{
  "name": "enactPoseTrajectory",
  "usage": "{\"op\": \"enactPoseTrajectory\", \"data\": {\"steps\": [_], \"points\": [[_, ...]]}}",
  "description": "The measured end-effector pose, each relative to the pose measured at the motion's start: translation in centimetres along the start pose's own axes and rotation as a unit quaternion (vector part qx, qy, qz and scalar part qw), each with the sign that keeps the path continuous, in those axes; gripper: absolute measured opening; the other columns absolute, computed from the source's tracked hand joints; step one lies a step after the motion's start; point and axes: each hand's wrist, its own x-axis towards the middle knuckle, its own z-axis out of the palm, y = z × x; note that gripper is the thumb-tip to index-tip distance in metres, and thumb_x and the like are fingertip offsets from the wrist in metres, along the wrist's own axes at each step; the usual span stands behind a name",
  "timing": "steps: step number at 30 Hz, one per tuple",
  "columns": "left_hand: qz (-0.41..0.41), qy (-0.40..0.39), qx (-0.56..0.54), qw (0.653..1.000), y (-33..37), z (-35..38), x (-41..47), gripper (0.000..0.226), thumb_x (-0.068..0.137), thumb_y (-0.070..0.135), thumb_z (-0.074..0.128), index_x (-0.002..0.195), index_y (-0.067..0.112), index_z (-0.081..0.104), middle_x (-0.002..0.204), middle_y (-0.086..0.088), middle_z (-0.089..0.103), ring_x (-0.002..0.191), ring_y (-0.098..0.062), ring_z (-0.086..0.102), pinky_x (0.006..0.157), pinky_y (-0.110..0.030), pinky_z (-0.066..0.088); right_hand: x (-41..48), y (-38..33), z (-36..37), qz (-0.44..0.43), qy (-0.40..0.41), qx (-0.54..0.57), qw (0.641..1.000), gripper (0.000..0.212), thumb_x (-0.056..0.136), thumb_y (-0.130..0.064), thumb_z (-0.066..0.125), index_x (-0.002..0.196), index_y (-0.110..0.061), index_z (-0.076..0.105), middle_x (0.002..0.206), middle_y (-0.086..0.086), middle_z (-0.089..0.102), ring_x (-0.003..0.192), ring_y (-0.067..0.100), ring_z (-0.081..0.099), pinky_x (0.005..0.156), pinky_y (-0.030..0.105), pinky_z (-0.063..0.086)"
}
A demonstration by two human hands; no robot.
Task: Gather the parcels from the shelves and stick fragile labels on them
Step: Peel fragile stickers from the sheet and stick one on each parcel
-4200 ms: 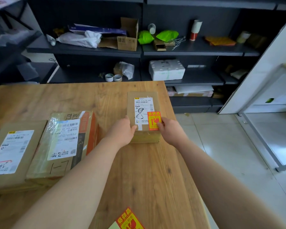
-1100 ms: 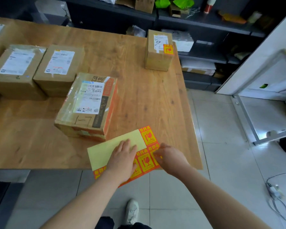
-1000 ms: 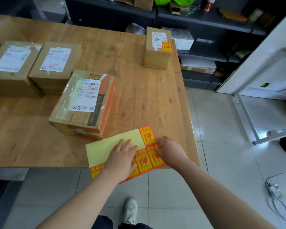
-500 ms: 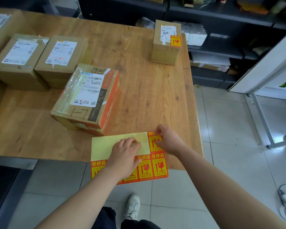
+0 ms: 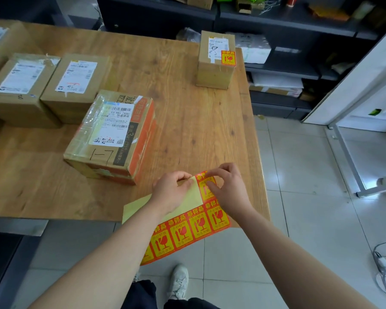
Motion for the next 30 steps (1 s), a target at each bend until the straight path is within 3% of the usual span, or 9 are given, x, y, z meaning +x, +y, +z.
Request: {"op": "enactPoseTrajectory", "data": {"steps": [3,5,10,14,21,26,30], "points": [[0.006,0.009,-0.061,0.998,0.2,0.1,-0.2,0.009,0.088,0.036,0.062,0.080,0.038,0.067,0.088,0.017,0.068,0.091,-0.012,0.062,0.088,-0.042,0.047,-0.5,-0.5,0.6,-0.044,0.021,0.010,0.999,0.021,0.084,-0.030,0.069,0.104,-0.025,0.073,0.100,-0.008,0.052,0.097,0.008,0.050,0.081,0.019,0.039],[0.011,0.017,-0.099,0.995,0.5,0.1,-0.3,0.008,0.088,0.030,0.063,0.085,0.033,0.070,0.088,0.015,0.069,0.091,-0.010,0.063,0.085,-0.034,0.049,-0.7,-1.0,0.8,-0.031,0.013,0.053,0.998,0.022,0.084,-0.031,0.070,0.104,-0.023,0.074,0.097,-0.012,0.059,0.087,0.003,0.056,0.074,0.014,0.041],[-0.012,0.002,-0.183,0.983,1.2,-0.4,-1.3,0.013,0.088,0.023,0.065,0.084,0.034,0.069,0.089,0.012,0.070,0.088,-0.007,0.065,0.076,-0.022,0.048,-0.8,-1.8,0.5,0.006,0.013,0.137,0.991,0.016,0.080,-0.028,0.074,0.095,-0.021,0.076,0.091,-0.010,0.071,0.081,-0.002,0.063,0.075,0.019,0.052],[-0.019,-0.004,-0.181,0.983,1.3,-0.8,-1.7,0.011,0.086,0.026,0.067,0.082,0.036,0.069,0.087,0.013,0.071,0.083,-0.001,0.065,0.068,-0.017,0.045,-1.0,-2.1,0.0,0.013,0.000,0.161,0.987,0.011,0.079,-0.024,0.075,0.088,-0.020,0.077,0.082,-0.011,0.072,0.076,0.000,0.066,0.071,0.023,0.055],[0.012,-0.009,-0.136,0.991,1.2,-0.8,-1.8,0.010,0.085,0.023,0.069,0.094,0.022,0.073,0.089,0.011,0.071,0.086,-0.002,0.064,0.077,-0.017,0.048,-1.3,-2.1,0.2,0.015,-0.008,0.157,0.987,0.009,0.083,-0.018,0.069,0.087,-0.018,0.077,0.081,-0.010,0.072,0.076,0.000,0.066,0.072,0.024,0.055],[0.025,0.017,-0.155,0.987,1.3,-0.6,-2.1,0.010,0.083,0.019,0.071,0.080,0.029,0.070,0.075,0.010,0.069,0.068,-0.002,0.060,0.067,-0.018,0.046,-1.5,-2.3,0.2,0.014,0.002,0.168,0.986,0.010,0.083,-0.016,0.067,0.086,-0.016,0.076,0.078,-0.011,0.072,0.075,-0.001,0.067,0.073,0.022,0.056],[0.031,0.012,-0.140,0.990,1.5,-0.6,-2.2,0.009,0.084,0.020,0.069,0.082,0.029,0.069,0.076,0.011,0.068,0.067,0.000,0.058,0.064,-0.013,0.044,-1.7,-2.3,0.1,0.018,-0.010,0.179,0.984,0.007,0.081,-0.021,0.071,0.085,-0.017,0.076,0.078,-0.011,0.072,0.074,-0.001,0.067,0.070,0.018,0.054]]}}
